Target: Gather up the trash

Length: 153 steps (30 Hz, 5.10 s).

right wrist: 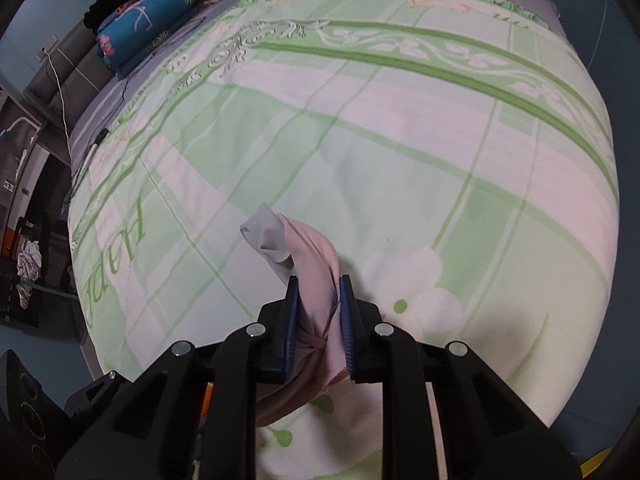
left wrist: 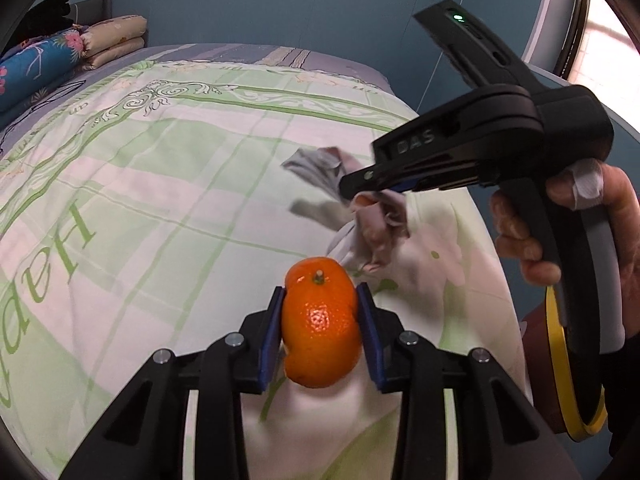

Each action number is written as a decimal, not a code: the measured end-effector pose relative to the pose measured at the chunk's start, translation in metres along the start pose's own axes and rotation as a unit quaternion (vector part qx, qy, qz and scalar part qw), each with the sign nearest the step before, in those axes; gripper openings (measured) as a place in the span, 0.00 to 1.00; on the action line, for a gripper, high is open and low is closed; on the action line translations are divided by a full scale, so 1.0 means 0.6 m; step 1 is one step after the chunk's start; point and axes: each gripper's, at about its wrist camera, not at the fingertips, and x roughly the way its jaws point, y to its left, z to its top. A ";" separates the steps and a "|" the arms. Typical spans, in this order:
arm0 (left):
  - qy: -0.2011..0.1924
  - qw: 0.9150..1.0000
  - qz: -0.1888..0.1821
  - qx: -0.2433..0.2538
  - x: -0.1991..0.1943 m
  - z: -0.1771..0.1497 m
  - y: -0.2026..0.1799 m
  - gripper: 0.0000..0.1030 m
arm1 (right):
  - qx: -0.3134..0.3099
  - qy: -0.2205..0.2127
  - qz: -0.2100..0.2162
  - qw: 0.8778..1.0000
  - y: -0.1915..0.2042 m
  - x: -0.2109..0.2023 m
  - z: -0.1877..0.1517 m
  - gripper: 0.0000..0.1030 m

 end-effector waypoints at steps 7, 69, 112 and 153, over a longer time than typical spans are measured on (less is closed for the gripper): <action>-0.024 1.000 0.012 -0.001 -0.067 -0.011 0.010 0.32 | 0.008 -0.045 0.007 0.999 -0.008 -0.083 -0.014 0.17; -0.163 0.969 -0.116 0.148 -0.307 -0.008 -0.448 0.32 | 0.162 -0.365 -0.112 0.910 -0.243 -0.535 -0.515 0.18; 0.014 0.978 -0.139 0.152 -0.061 -0.053 -0.503 0.34 | 0.249 -0.265 -0.144 0.920 -0.363 -0.406 -0.545 0.24; -0.106 0.992 -0.040 0.054 -0.225 -0.011 -0.284 0.58 | 0.155 -0.293 -0.099 0.938 -0.228 -0.417 -0.455 0.49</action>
